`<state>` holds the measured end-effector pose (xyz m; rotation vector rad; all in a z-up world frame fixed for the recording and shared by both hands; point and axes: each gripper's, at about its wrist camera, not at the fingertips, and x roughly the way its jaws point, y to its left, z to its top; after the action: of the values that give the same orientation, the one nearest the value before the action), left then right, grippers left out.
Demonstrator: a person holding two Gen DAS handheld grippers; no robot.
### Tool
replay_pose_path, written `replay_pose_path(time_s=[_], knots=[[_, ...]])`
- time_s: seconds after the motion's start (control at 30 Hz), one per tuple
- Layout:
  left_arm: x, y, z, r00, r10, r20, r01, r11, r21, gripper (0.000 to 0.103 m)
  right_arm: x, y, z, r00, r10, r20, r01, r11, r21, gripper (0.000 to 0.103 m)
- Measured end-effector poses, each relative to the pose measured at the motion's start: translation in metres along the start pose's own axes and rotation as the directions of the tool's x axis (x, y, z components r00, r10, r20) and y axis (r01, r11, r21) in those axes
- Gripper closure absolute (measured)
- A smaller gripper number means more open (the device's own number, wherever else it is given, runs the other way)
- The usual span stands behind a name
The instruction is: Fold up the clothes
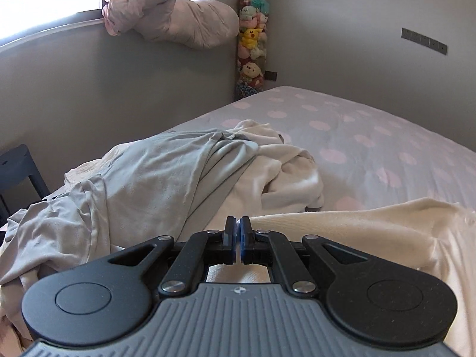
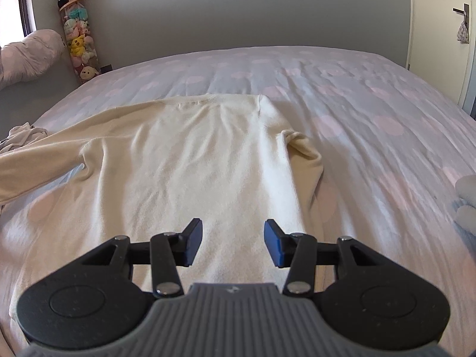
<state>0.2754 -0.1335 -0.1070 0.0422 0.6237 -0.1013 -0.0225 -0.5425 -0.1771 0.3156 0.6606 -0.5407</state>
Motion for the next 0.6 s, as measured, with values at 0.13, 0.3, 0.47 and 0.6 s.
replay_pose_path(time_s=[0.13,0.3,0.47,0.6], knots=[[0.008,-0.014,-0.012,1.000,-0.007,-0.031,0.009,0.997,0.082,0.100,0.007,-0.001,0.000,0.999,-0.010,-0.032,0.011,1.000,0.008,0.053],[-0.005,-0.020,-0.018,0.998,-0.068,-0.015,0.069,0.994,0.087,0.055,0.017,-0.002,0.002,0.997,-0.028,-0.069,0.029,0.999,0.024,0.053],[-0.004,-0.031,-0.023,0.986,-0.154,-0.070,0.161,0.981,0.110,0.054,0.018,-0.017,0.010,0.997,-0.031,-0.076,0.039,0.994,0.106,0.053],[0.003,-0.048,-0.030,0.970,-0.194,-0.148,0.218,0.962,0.164,0.054,0.014,-0.035,0.021,0.997,-0.059,-0.058,0.068,0.984,0.165,0.050]])
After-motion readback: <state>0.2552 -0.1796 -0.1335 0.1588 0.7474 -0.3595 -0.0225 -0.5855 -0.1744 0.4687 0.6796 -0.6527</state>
